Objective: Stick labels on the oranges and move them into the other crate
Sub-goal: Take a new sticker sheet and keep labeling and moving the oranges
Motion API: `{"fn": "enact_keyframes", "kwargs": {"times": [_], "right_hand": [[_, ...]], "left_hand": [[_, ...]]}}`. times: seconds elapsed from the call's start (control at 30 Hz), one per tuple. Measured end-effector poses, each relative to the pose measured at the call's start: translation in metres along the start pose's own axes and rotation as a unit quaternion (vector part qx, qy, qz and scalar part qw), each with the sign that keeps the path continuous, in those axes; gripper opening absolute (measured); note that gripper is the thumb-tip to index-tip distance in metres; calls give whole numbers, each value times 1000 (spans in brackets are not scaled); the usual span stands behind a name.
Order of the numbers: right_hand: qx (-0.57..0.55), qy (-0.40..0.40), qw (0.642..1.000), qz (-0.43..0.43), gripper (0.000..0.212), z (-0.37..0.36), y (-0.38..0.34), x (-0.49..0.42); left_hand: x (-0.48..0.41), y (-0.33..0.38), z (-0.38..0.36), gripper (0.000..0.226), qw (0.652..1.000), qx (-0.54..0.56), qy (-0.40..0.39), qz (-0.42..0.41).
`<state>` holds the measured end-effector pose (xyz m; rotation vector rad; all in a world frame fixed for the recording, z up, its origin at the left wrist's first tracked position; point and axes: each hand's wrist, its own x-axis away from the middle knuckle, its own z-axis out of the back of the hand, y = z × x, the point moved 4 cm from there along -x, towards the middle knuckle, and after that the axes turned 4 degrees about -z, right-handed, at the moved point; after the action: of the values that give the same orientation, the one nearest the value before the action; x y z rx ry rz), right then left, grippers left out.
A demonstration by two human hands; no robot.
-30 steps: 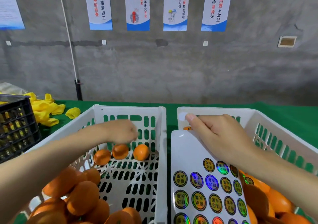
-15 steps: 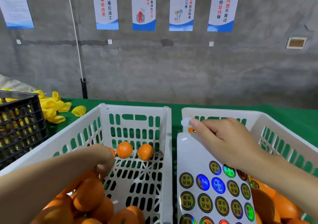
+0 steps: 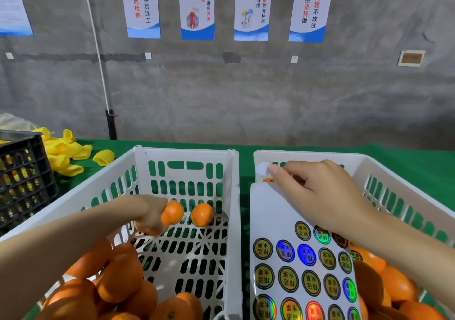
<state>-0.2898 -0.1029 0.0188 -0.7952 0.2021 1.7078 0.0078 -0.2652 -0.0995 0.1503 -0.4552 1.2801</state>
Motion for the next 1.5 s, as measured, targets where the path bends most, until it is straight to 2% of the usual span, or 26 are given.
{"fn": "enact_keyframes", "kwargs": {"times": [0.1,0.2,0.27,0.33,0.53,0.63,0.87,1.03,1.2,1.37,1.5], "right_hand": [[7,5,1000,-21,42,-1,1,0],[0,5,999,-31,32,-4,4,0],[-4,11,1000,-29,33,-5,5,0],[-13,21,999,-27,36,-4,5,0],[-27,64,997,-16,28,4,-1,0],[-31,79,996,-8,31,9,-5,2],[-50,89,995,-1,32,13,-9,1],[-20,89,996,21,19,14,-14,2],[-26,73,997,29,18,13,-15,3],[-53,63,996,32,33,12,-15,4],[-78,-4,996,40,36,6,-16,5]], "left_hand": [[9,14,37,64,980,64,178,-59],[28,39,63,67,920,170,337,-103],[46,58,75,66,879,194,412,-137],[66,73,83,67,851,201,452,-178],[106,101,92,74,823,147,493,-240],[114,109,91,75,819,169,487,-250],[114,121,86,82,844,120,460,-249],[108,124,81,76,860,98,429,-258],[109,124,82,79,856,111,432,-261],[109,124,81,76,856,116,429,-264],[110,125,82,71,853,112,431,-272]]}}
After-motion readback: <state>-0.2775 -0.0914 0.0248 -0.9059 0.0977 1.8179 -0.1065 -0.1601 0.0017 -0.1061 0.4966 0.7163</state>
